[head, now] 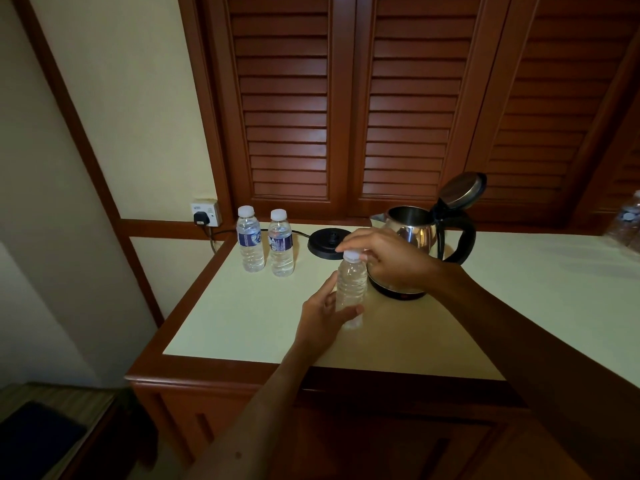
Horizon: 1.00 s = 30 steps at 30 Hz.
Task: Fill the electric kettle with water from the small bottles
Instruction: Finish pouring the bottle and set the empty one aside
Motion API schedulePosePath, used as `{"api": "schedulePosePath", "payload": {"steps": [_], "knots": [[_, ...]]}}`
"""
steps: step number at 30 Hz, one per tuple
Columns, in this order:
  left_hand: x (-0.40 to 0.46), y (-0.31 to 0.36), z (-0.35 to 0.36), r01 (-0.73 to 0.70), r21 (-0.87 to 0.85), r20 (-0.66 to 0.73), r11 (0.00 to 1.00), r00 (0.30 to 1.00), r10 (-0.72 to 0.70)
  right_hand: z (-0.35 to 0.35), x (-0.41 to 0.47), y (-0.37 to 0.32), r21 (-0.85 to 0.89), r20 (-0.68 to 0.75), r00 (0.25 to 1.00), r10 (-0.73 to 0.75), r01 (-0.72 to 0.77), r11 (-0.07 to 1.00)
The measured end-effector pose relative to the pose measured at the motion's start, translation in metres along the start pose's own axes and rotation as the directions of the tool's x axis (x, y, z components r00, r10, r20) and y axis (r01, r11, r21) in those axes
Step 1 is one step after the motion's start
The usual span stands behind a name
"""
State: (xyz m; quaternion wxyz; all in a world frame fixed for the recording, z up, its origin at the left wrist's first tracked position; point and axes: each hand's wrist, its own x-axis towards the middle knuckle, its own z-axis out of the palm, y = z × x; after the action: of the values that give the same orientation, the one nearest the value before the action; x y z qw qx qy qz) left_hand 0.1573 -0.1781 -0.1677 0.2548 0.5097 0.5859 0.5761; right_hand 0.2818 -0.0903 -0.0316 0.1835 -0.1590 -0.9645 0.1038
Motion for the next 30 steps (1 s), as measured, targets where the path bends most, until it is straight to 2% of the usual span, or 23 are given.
{"api": "schedulePosePath", "payload": {"steps": [6,15,18,22,25,28,30], "knots": [[0.001,-0.002,0.000,0.017,-0.017,0.005,1.000,1.000,-0.017,0.005,0.001,0.005,0.048,-0.010,0.997,0.077,-0.076,0.996],[-0.001,0.001,0.000,-0.010,0.006,-0.009,1.000,1.000,0.010,0.008,0.003,0.003,0.203,-0.167,0.979,0.116,-0.081,0.976],[-0.001,0.001,-0.001,-0.014,0.010,-0.003,1.000,1.000,0.014,0.006,0.003,0.004,0.295,-0.293,0.938,0.185,-0.096,0.951],[-0.001,0.000,-0.001,-0.014,0.015,0.009,1.000,1.000,0.014,0.020,-0.020,0.021,0.313,-0.460,0.838,0.294,-0.157,0.937],[0.000,-0.002,-0.002,-0.017,0.013,0.015,1.000,1.000,0.017,0.044,-0.050,0.037,0.369,-0.381,0.829,0.409,-0.269,0.890],[0.001,-0.003,-0.003,-0.002,0.022,0.024,1.000,1.000,0.002,0.067,-0.076,0.050,0.246,-0.215,0.886,0.411,-0.358,0.901],[0.002,-0.004,-0.002,0.005,0.051,0.029,0.999,1.000,-0.006,0.080,-0.086,0.058,0.161,-0.094,0.888,0.451,-0.433,0.887]]}}
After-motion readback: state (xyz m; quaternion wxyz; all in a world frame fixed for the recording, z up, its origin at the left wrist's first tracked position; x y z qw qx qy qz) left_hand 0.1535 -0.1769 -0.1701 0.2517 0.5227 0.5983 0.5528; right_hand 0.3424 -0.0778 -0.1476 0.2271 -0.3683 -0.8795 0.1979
